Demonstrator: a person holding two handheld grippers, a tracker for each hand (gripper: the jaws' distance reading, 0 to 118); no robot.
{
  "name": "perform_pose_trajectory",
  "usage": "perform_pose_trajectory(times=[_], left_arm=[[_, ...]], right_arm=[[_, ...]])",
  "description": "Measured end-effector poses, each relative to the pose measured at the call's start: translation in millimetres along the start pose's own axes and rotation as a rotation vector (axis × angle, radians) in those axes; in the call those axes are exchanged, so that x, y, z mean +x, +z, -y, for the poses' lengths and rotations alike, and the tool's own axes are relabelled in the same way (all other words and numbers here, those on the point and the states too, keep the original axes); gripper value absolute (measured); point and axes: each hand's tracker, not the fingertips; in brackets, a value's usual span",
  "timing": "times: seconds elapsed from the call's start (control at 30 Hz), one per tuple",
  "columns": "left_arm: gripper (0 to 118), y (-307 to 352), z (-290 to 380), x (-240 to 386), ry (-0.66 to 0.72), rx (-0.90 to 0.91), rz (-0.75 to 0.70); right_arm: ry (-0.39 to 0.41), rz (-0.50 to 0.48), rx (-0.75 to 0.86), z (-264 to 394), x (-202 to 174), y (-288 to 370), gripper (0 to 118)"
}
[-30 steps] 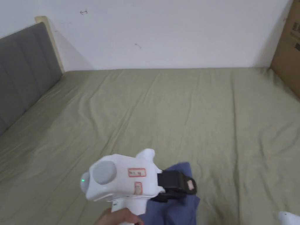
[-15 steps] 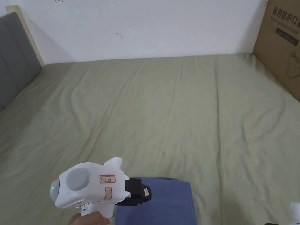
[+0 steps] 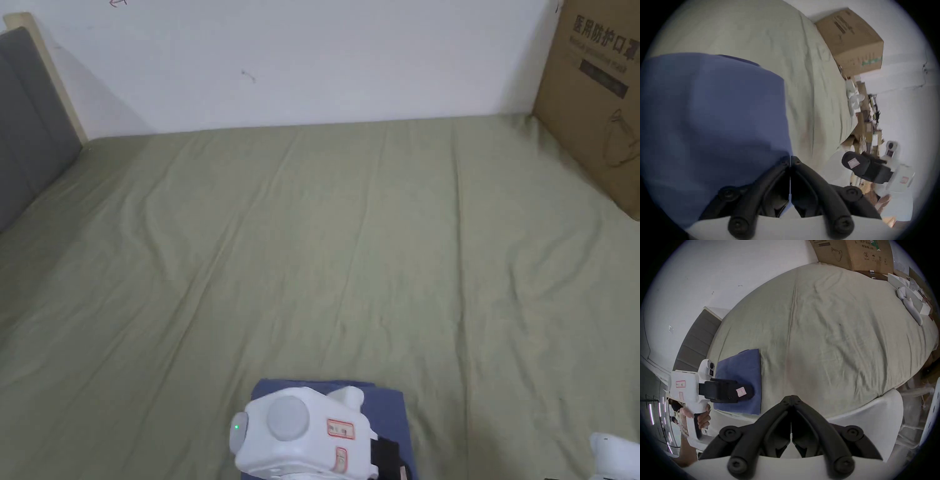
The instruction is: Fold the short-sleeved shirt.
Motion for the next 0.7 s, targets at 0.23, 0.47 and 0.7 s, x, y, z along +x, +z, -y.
perform_pose_trajectory(times=[0.23, 0.47, 0.7], left_arm=[[1, 59, 10, -7, 0.001, 0.122, 0.091], [1, 156, 42, -90, 0.083, 0.361, 0.105], [1, 185, 85, -155, 0.252, 0.461, 0.159]], right_arm=[[0.057, -0.064, -0.021, -9, -10, -6, 0], [0.212, -0.217, -0.068, -31, -91, -47, 0], [0.374, -0.135, -0.187, -34, -150, -128, 0]])
